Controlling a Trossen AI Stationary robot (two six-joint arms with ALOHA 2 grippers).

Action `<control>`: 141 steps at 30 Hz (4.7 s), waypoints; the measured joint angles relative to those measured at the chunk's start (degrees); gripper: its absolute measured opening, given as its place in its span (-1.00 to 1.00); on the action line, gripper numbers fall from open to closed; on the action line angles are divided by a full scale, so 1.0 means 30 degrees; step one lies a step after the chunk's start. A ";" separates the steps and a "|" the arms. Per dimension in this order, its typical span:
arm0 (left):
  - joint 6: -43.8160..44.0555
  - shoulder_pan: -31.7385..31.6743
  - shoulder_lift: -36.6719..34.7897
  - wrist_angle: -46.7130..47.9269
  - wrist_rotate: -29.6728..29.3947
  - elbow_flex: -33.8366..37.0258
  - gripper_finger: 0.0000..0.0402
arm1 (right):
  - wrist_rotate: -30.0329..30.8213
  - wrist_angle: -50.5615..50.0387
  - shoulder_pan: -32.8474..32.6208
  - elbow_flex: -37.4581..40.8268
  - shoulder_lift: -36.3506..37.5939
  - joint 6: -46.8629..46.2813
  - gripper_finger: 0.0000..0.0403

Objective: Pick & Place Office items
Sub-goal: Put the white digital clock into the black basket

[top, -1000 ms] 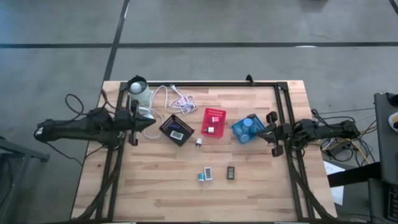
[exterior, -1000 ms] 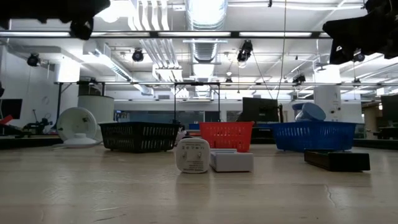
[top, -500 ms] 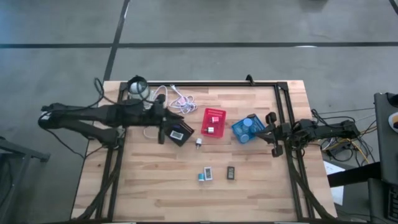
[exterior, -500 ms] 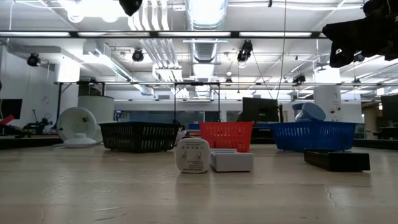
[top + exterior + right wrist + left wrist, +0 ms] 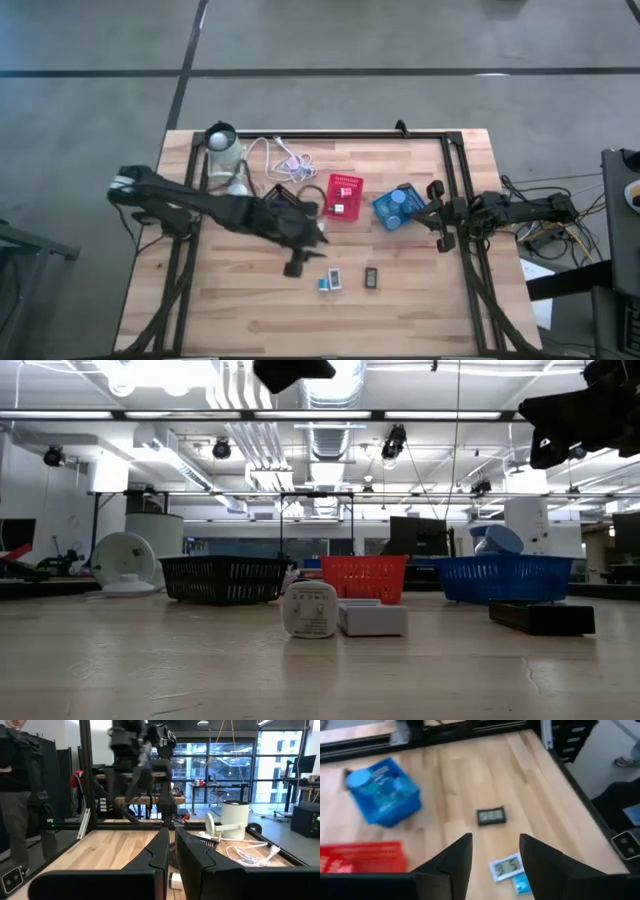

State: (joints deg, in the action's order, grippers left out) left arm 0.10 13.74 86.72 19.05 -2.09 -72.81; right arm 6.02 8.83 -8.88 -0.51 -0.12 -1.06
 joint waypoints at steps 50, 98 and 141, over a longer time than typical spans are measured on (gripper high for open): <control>0.7049 0.1015 1.2706 0.7380 0.0867 -0.8773 0.98 | 0.0015 -0.0885 0.0005 0.0000 -0.0007 0.0191 -0.86; 0.4755 0.1289 1.0975 0.7431 -0.0604 -0.8702 0.44 | 0.0007 -0.1007 0.0008 0.0000 -0.0010 0.0351 -0.86; -0.1524 0.1325 -1.6692 -0.1291 -0.0146 0.9332 0.45 | 0.0015 -0.1453 0.0013 -0.0007 -0.0132 0.0351 -0.86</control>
State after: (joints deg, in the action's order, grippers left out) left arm -4.47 17.72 36.64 15.18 -2.52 -44.81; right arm 6.07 4.47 -8.84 -0.54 -0.52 -0.01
